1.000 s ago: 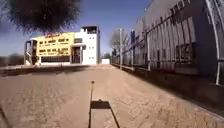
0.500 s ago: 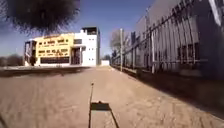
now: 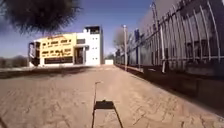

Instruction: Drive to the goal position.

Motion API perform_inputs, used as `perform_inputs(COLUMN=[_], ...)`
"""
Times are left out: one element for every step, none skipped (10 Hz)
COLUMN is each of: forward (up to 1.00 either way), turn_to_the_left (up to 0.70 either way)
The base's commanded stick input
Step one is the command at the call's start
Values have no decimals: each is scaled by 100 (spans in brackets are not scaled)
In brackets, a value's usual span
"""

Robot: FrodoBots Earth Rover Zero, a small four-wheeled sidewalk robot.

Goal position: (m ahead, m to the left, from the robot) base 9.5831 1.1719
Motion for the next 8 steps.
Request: perform_inputs(forward=[100,100,100,100,100,0,0,0], turn_to_the_left=[27,27,27,27,27,0,0,0])
